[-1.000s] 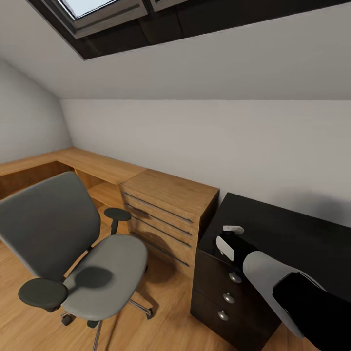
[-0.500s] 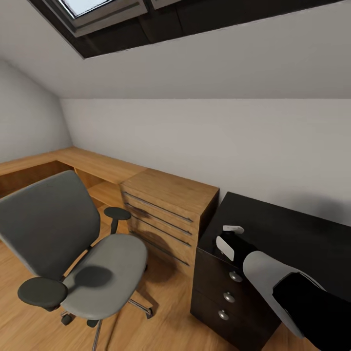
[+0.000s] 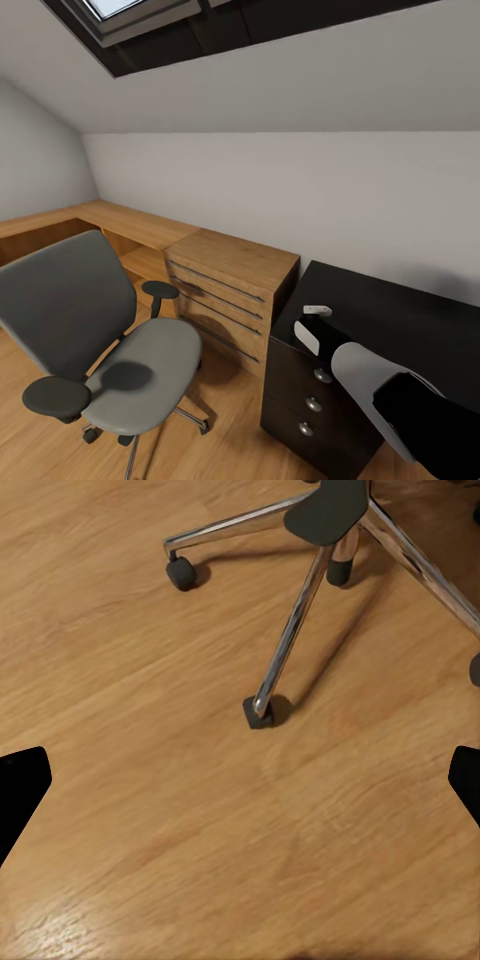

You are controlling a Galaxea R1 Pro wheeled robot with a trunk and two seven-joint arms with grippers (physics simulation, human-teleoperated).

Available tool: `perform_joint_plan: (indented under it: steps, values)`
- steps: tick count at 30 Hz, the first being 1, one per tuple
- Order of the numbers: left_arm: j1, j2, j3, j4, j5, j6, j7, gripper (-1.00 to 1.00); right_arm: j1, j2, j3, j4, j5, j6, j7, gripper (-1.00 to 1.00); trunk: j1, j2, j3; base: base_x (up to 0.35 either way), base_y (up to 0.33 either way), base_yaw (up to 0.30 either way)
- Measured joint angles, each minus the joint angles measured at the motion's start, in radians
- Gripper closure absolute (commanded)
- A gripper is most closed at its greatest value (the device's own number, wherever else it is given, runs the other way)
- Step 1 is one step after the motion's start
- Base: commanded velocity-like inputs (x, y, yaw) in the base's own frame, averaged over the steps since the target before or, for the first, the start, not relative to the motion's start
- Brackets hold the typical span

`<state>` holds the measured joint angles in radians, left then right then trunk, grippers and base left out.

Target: In the bedroom, organize the workspace by keeping the computer under the desk, ensuring the monitor is on the desk, placing the keyboard on the desk next to the monitor, placing the mouse on the desk next to the keyboard, moving the folder from the swivel chair onto the desk next to the mouse, stacking the notebook on top of the folder with the pen on top of the notebook, and positioning the swivel chair next to the desk.

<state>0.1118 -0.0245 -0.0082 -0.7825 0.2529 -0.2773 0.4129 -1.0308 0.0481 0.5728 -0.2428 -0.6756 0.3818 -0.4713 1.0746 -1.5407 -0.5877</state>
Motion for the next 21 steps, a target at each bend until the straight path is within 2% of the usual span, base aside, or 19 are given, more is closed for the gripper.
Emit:
perform_joint_plan:
  steps: [14, 15, 21]
  values:
    - [0.000, 0.000, 0.000, 0.000, 0.000, 0.000, -0.001, -1.00, 0.000, 0.000, 0.002, 0.000, 0.001, -0.001, 0.000, -1.00, 0.000, 0.000, 0.000, 0.000, 0.000, 0.000]
    - [0.000, 0.000, 0.000, 0.000, 0.000, 0.000, -0.001, -1.00, 0.000, 0.000, 0.002, 0.000, 0.001, -0.001, 0.000, 1.00, 0.000, 0.000, 0.000, 0.000, 0.000, 0.000]
    - [0.000, 0.000, 0.000, 0.000, 0.000, 0.000, -0.001, -1.00, 0.000, 0.000, 0.000, 0.000, -0.005, -0.003, 0.001, 1.00, 0.000, 0.000, 0.000, 0.000, 0.000, 0.000]
